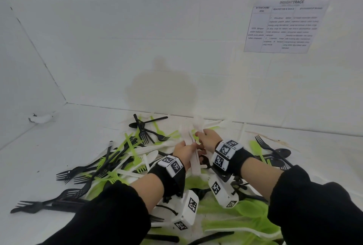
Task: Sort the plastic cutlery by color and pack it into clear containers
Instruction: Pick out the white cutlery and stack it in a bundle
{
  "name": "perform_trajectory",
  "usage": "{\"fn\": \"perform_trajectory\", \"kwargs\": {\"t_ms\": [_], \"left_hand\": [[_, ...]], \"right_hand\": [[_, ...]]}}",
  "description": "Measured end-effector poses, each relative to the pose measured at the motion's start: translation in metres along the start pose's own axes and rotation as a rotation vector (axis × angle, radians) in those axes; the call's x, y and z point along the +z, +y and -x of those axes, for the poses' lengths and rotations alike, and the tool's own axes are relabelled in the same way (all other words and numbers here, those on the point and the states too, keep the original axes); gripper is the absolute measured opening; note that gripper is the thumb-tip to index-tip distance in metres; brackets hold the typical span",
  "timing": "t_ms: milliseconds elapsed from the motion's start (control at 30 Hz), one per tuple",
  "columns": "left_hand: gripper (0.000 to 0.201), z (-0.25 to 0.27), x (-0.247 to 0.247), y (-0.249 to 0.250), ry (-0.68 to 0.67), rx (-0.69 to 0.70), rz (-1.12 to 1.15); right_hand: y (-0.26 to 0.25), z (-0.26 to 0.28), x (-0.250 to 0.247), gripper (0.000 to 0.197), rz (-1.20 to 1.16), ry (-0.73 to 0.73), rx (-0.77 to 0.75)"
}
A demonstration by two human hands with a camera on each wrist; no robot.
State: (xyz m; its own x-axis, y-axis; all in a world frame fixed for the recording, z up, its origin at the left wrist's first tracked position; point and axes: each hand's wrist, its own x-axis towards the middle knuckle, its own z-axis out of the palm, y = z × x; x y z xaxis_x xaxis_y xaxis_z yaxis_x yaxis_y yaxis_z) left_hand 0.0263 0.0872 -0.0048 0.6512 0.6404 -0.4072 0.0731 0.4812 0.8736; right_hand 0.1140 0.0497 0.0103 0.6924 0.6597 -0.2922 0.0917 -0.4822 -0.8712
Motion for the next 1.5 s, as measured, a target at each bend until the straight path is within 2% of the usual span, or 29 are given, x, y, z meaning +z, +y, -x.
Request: {"fn": "perform_trajectory", "kwargs": {"t_ms": [100, 267, 367, 433, 567, 667, 767, 900, 1033, 1133, 1267, 1367, 1500], "left_hand": [[0.016, 0.001, -0.001, -0.001, 0.031, 0.009, -0.005], [0.016, 0.005, 0.001, -0.002, 0.025, 0.018, -0.041], [0.021, 0.008, 0.001, -0.001, 0.039, 0.030, -0.085], [0.023, 0.009, 0.000, -0.001, 0.060, 0.036, -0.103], [0.012, 0.011, 0.000, -0.001, 0.038, 0.025, -0.077], [0.017, 0.012, 0.000, -0.002, 0.034, 0.014, -0.066], [0.014, 0.012, 0.000, -0.002, 0.041, 0.017, -0.069], [0.014, 0.013, 0.001, 0.000, 0.047, -0.023, -0.042], [0.026, 0.017, 0.002, -0.001, 0.025, -0.046, -0.050], [0.032, 0.017, 0.002, 0.002, 0.021, -0.021, -0.074], [0.016, 0.017, -0.001, 0.007, 0.063, -0.018, -0.030], [0.014, 0.011, -0.006, 0.008, 0.067, 0.017, -0.068], [0.007, 0.006, -0.015, 0.014, 0.103, 0.007, -0.096]], "right_hand": [[0.001, 0.007, -0.003, 0.030, 0.044, -0.007, -0.037], [0.007, 0.019, -0.001, 0.022, 0.162, 0.029, -0.070], [0.005, 0.024, 0.005, 0.040, 0.154, 0.020, -0.083], [0.004, 0.028, 0.007, 0.044, 0.142, 0.013, -0.088], [0.007, 0.032, 0.003, 0.039, 0.200, 0.007, -0.113], [0.011, 0.031, 0.000, 0.014, 0.142, 0.055, -0.099], [0.013, 0.033, 0.000, 0.031, 0.072, 0.107, -0.050], [0.014, 0.035, 0.000, 0.030, 0.093, 0.060, -0.057], [0.013, 0.039, 0.004, 0.030, 0.148, 0.060, -0.066], [0.015, 0.036, 0.006, 0.026, 0.038, 0.084, -0.044], [0.013, 0.030, 0.007, 0.028, -0.025, -0.013, -0.044], [0.006, 0.025, 0.002, 0.034, -0.050, -0.118, 0.022], [-0.003, -0.011, -0.023, 0.030, 0.202, 0.009, 0.013]]}}
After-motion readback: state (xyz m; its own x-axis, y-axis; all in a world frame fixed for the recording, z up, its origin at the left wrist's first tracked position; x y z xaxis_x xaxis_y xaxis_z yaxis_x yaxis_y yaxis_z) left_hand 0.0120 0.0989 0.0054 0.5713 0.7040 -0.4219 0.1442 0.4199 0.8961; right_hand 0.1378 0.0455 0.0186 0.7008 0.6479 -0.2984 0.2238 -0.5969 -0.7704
